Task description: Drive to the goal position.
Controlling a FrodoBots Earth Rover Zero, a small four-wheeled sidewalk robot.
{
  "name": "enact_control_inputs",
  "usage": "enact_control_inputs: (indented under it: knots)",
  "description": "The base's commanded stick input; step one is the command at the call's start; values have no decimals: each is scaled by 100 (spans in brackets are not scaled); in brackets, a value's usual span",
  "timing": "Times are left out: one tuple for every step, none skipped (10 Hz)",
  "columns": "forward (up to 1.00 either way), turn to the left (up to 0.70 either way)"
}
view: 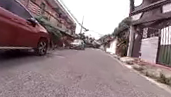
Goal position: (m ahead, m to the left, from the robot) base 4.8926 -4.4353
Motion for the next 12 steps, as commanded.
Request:
enact_control_inputs:
  knots:
    - [50, 6]
    - [50, 6]
    - [50, 6]
    - [50, 6]
    - [50, 6]
    - [50, 6]
    - [50, 6]
    - [50, 6]
    - [50, -16]
    - [50, -36]
    - [50, -44]
    - [50, -44]
